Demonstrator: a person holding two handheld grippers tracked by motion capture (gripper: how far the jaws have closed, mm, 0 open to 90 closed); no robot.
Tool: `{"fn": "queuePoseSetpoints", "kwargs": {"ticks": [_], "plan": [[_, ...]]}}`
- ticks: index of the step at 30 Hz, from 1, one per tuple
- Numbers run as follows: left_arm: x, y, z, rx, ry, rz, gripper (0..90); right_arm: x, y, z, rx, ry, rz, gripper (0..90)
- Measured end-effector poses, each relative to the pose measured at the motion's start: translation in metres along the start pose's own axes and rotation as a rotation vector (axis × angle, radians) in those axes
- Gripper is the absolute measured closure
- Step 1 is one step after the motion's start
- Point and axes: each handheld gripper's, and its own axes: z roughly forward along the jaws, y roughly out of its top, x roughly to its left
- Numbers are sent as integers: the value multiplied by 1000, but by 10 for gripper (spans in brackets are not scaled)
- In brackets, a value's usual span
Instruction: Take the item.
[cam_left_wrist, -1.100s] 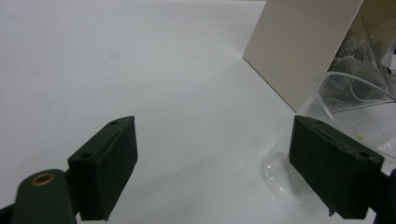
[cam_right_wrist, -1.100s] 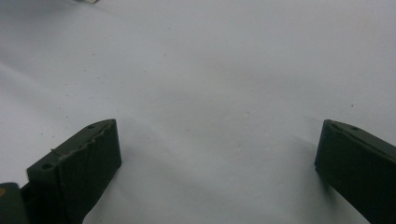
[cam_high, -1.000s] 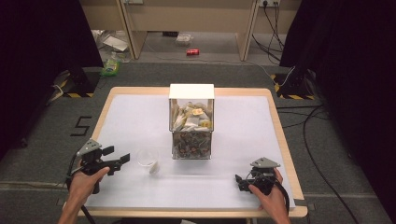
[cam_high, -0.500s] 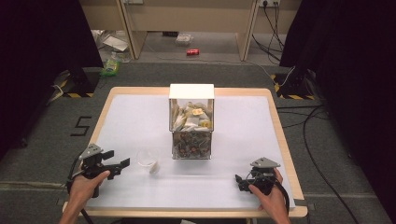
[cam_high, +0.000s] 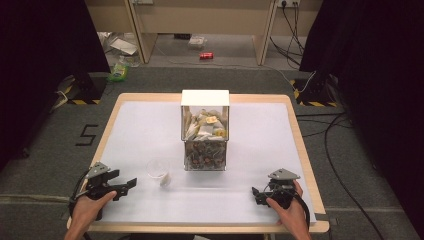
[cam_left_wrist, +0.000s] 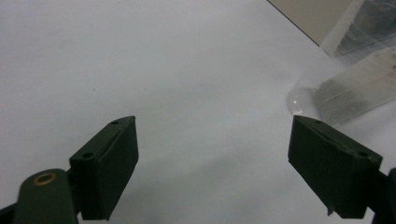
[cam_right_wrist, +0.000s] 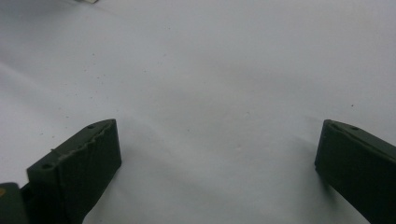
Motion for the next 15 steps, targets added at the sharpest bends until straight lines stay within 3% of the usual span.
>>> {"fn": "queuePoseSetpoints", "kwargs": {"ticks": [6,15], "plan": [[1,-3,-6,8,5,2,155,0,0,0,-1,0,-2,9],[-7,-12,-9,36,11,41,155,0,0,0,0,0,-2,10]]}}
